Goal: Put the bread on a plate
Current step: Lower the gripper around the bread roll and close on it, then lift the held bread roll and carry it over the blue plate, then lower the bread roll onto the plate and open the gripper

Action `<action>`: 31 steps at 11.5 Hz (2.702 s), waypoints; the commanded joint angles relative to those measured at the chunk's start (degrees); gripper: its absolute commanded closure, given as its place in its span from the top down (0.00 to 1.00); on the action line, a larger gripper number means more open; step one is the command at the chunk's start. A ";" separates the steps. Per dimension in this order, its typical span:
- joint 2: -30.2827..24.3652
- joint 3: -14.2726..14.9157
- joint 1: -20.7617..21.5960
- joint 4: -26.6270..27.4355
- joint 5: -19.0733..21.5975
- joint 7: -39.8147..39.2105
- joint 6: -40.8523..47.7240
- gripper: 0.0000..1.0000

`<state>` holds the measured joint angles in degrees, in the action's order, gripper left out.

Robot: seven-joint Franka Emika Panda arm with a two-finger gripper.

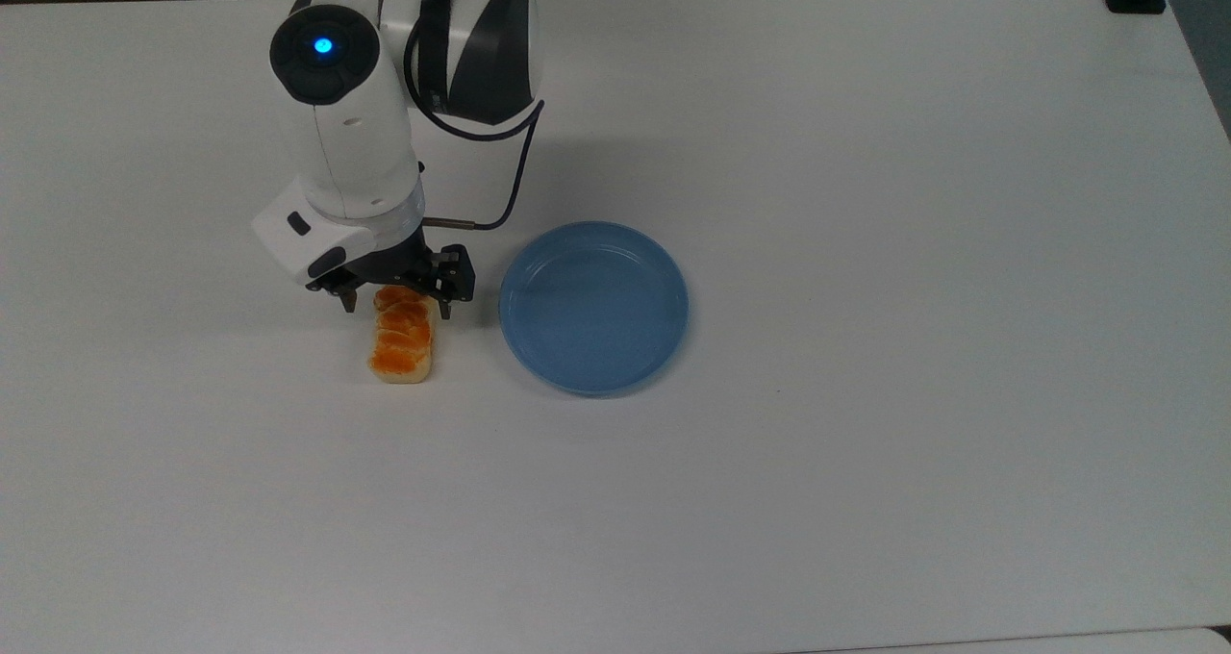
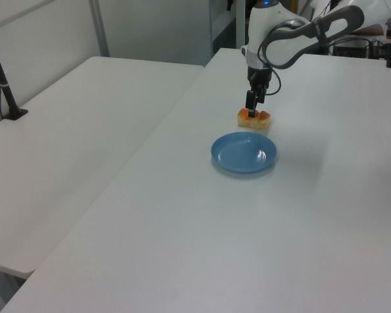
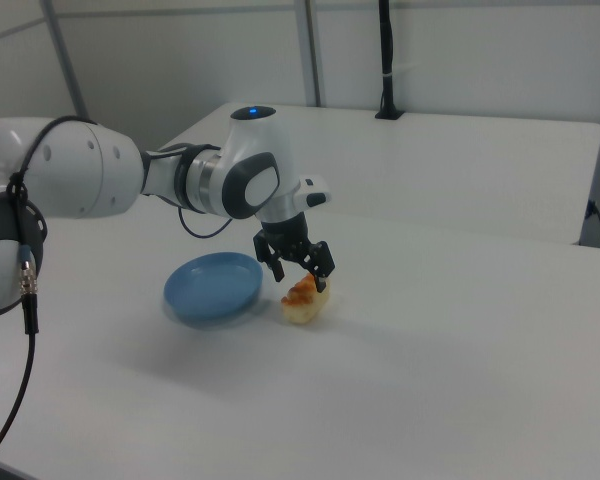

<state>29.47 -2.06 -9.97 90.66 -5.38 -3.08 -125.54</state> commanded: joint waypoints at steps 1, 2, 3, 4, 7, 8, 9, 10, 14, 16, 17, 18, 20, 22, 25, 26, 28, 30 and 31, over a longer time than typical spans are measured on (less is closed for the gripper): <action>1.03 0.39 0.22 0.22 -0.06 2.80 -3.39 0.99; 1.73 0.39 0.22 0.22 -0.15 3.95 -4.18 0.93; 1.99 0.39 0.30 0.31 -0.15 4.13 -5.41 0.84; 2.52 0.39 0.30 0.49 -0.07 4.22 -5.94 0.77; 2.44 0.39 0.30 0.75 0.11 4.31 -5.60 0.65; 2.35 0.39 0.30 0.75 0.11 4.31 -5.34 0.64; 1.74 0.39 0.30 0.66 0.11 4.31 -5.07 0.58; 1.47 0.39 0.39 0.66 0.11 4.31 -4.98 0.58; -2.74 -0.22 1.88 0.84 0.20 4.57 0.63 0.58; -5.29 -0.40 4.95 1.80 0.29 5.97 5.11 0.58; -5.82 -0.31 7.48 2.41 0.37 7.46 5.82 0.58; -5.30 -0.31 10.03 2.94 0.29 10.17 5.13 0.58; -3.81 -0.31 13.12 3.04 0.20 13.09 3.12 0.59; -2.75 -0.23 14.36 4.52 0.02 17.56 -3.37 0.59; -1.69 -0.31 14.37 4.71 0.02 18.28 -4.81 0.60; -1.61 -0.23 14.63 4.71 -0.06 18.28 -4.81 0.62; -0.91 -0.23 15.07 4.53 -0.59 18.20 -4.81 0.68; -1.43 -0.23 15.24 4.27 -0.68 17.93 -4.37 1.00; -2.13 -0.23 15.16 3.66 -0.68 17.76 -3.93 1.00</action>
<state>29.20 -2.92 4.28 94.00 -5.34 13.90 -129.05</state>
